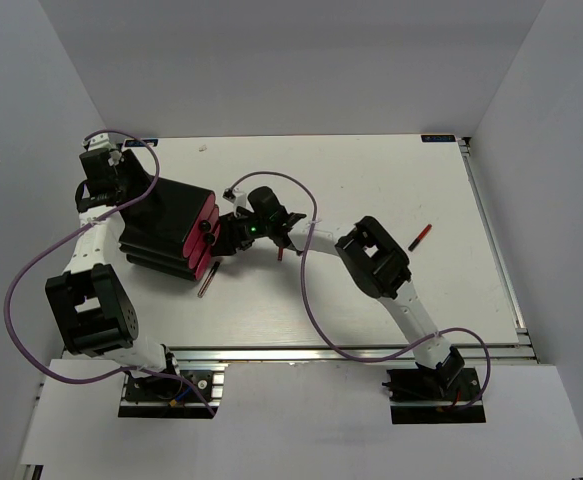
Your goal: Organize the makeup
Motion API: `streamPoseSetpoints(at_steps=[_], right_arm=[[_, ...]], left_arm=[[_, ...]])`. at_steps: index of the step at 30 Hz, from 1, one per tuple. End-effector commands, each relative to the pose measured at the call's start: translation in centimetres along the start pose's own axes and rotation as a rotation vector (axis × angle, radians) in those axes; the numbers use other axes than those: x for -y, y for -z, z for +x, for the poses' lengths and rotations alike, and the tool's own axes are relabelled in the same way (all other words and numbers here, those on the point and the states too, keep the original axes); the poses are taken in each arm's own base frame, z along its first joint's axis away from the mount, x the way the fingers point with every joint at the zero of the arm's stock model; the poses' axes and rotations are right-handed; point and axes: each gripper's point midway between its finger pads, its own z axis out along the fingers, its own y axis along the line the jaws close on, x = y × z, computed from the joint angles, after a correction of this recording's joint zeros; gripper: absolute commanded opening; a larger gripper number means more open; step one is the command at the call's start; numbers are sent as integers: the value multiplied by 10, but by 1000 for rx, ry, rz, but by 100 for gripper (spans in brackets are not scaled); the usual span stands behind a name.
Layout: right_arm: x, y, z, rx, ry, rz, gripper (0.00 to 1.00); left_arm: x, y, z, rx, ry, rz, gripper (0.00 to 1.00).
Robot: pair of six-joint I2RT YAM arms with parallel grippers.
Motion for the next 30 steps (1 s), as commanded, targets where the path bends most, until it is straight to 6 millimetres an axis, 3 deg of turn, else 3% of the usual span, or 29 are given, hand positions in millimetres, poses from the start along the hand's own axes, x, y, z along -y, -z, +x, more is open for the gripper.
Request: streamPoseSetpoints(at_steps=[1,12,21,23,24,30], right_arm=[[-2,-4,-12,26,36,-1,61],[-2,-21,-11,33,54,-9,53],[-2,-20,-11,43,70,-3,23],[0,-15,-11,42,69,7,13],[2,-12,-10,41,63,14,0],[8,10,2,34,69,43,0]], left_arm=[[-7,10,128,-441,77,-12,69],[-6,8,125,-444,78,-12,69],[-7,8,128,-447,81,-13,69],[-7,7,128,-447,82,-14,69],[-8,7,128,-448,84,-16,69],[-10,6,126,-441,91,-18,69]])
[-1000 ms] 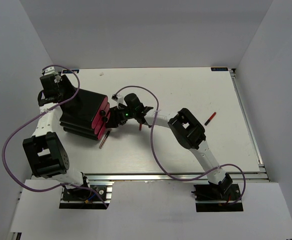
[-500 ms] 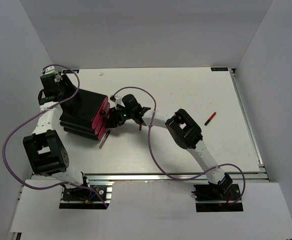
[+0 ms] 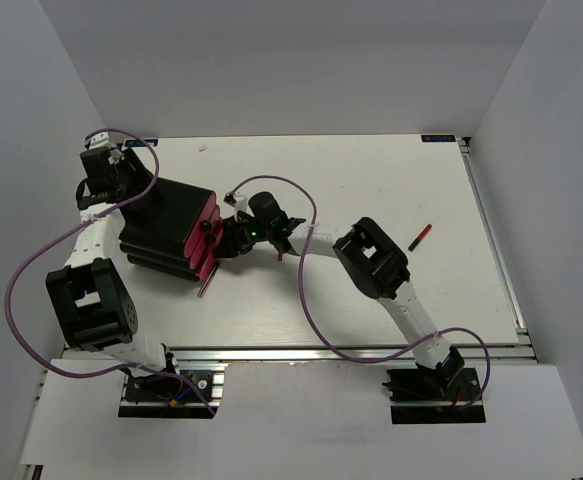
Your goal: Organize the makeup
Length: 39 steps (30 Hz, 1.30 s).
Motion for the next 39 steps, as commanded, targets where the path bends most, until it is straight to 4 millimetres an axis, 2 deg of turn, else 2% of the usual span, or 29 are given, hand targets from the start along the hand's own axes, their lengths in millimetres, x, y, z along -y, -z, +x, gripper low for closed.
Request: streamPoseSetpoints(at_steps=[1,6,16,17,18,19,21,23,24,26,27,30,31,32,33,34,35,36,37,38,39], right_arm=[[0,20,-7,23,43,28,0],[3,33,-1,23,40,45,0],[11,45,2,18,47,63,0],[6,46,2,12,58,42,2],[3,46,2,3,68,25,31],[1,46,3,-9,101,9,47],[-7,53,0,-17,132,-21,61],[-16,63,-8,3,193,-40,65],[-14,68,-2,-7,196,-37,66],[-19,76,-6,3,227,-39,66],[-17,79,0,-10,222,-34,66],[-18,93,-6,2,262,-33,66],[-18,99,-2,-3,286,-46,66],[-37,109,-5,-2,346,-129,66],[-38,116,-6,1,474,-168,66],[-50,126,9,-47,519,-268,64],[-59,136,12,-64,607,-315,63],[-60,142,24,-103,691,-349,60],[-61,147,34,-103,945,-432,59],[-61,163,68,-221,929,-485,57],[-61,164,78,-234,1107,-543,54]], left_arm=[[-17,14,126,-434,72,-47,69],[-19,15,129,-439,77,-50,69],[-18,14,128,-434,88,-40,69],[-18,14,127,-433,90,-39,69],[-16,14,124,-426,94,-35,69],[-14,13,120,-416,93,-28,70],[-11,14,110,-390,100,-22,71],[-5,14,93,-350,99,-9,74],[-3,13,87,-335,106,-6,74],[3,14,69,-285,110,9,75],[5,14,63,-269,118,12,75],[11,18,42,-220,118,20,76],[12,20,38,-212,118,21,76],[14,23,31,-193,116,26,76],[17,25,24,-177,119,34,76],[20,27,20,-165,120,41,76],[22,30,16,-153,121,47,76],[25,36,7,-126,123,56,76],[26,38,3,-111,126,57,76],[29,43,-4,-90,127,61,76],[28,46,-10,-71,124,49,76]])
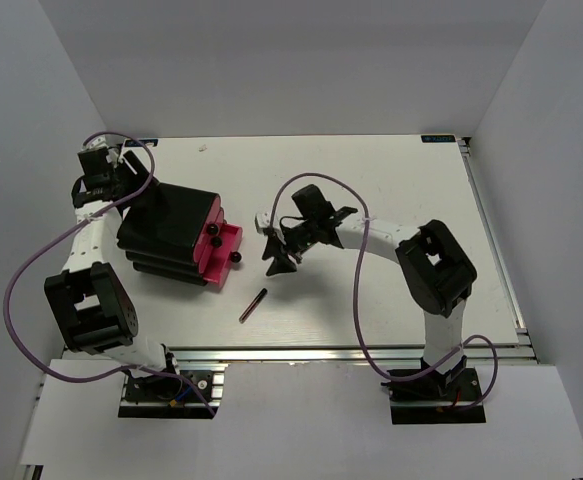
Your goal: Organize the makeup
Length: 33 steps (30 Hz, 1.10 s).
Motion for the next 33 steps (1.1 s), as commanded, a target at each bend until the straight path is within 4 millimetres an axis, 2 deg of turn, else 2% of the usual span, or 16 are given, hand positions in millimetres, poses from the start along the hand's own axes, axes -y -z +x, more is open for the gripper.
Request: streamPoseSetpoints(at_steps=[1,3,5,6,7,11,14,18,19,22,27,28,29,31,33], right_arm=[[-60,10,34,-105,441,-296,53],[-74,9,50,-171,474,-352,53],[-70,5,59,-213,546,-343,54],[-73,0,58,-222,577,-354,55],[-71,-2,59,-238,599,-354,56],[-69,-17,55,-266,631,-365,56],[-70,-30,57,-294,658,-376,55],[-74,-36,73,-349,656,-407,52],[-75,-37,77,-362,653,-412,51],[-76,-36,85,-399,663,-420,47],[-73,-29,99,-472,671,-409,34],[-73,-27,102,-481,667,-407,30],[-74,-26,103,-489,666,-407,20],[-73,-20,105,-506,661,-396,6],[-73,-15,98,-488,658,-378,0]], left_arm=[[23,35,-18,40,8,37,76],[20,45,-33,95,8,3,78],[18,54,-44,139,17,-31,79],[15,63,-49,160,24,-57,81],[4,71,-60,209,32,-135,85],[-16,103,-79,310,66,-277,92],[-18,124,-86,354,81,-299,94],[3,146,-86,374,82,-198,94],[9,158,-87,394,78,-169,94],[22,173,-81,389,65,-97,94],[40,210,-69,405,52,2,93],[41,215,-68,413,54,7,93],[49,227,-65,424,46,53,93],[56,234,-57,421,33,105,93],[63,245,-47,441,14,162,92]])
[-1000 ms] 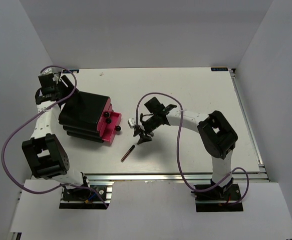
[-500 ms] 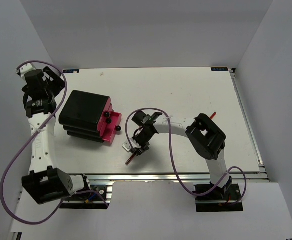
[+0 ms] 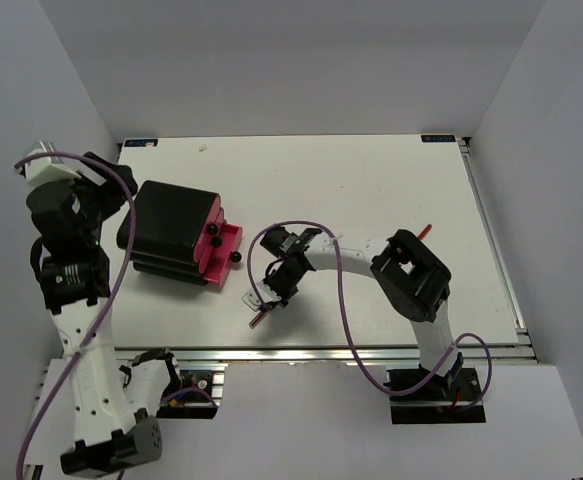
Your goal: Organize the makeup
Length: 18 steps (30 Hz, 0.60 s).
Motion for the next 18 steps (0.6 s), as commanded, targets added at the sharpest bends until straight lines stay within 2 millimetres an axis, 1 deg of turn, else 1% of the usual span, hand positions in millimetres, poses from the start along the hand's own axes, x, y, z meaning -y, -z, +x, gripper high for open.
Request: streamPoseSetpoints(at_steps=[1,2,3,4,5,6,7,8,9,10,11,12,13,14,15,16,17,18], right_arm=[[-17,15,17,-76,-52,-14,0],[-11,20,11,-49,-52,15,0],[-1,31,1,-35,-33,59,0],[6,39,-3,-22,-42,97,0],[21,48,-9,-14,-5,160,0],[34,63,-22,-2,31,219,0],[43,71,-27,1,51,259,0],[52,79,-33,3,67,297,0],[71,93,-43,-1,122,373,0],[82,100,-46,-10,146,415,0],[92,107,-48,-18,161,462,0],[111,117,-49,-44,207,536,0],[121,120,-49,-61,228,573,0],[131,124,-43,-108,252,606,0],[136,115,-32,-131,250,599,0],[150,120,-36,-142,275,627,0],[156,119,-34,-153,281,632,0],[161,112,-25,-175,282,634,0]], left_arm=[[18,22,19,-35,2,138,92],[23,26,16,-8,0,171,92],[25,36,24,-3,1,203,92],[26,40,23,14,12,217,92],[27,44,25,19,15,226,92],[27,47,27,21,17,235,92],[27,52,29,23,20,243,92],[27,54,30,21,22,240,92],[26,55,31,19,21,239,92],[26,55,31,18,17,238,92],[26,56,31,17,14,236,92],[26,56,30,19,11,237,92],[26,56,30,19,8,238,92],[26,55,30,22,9,238,92],[27,55,30,21,9,241,92],[27,55,30,20,12,242,92],[27,54,30,18,14,241,92],[28,55,31,16,15,245,92]])
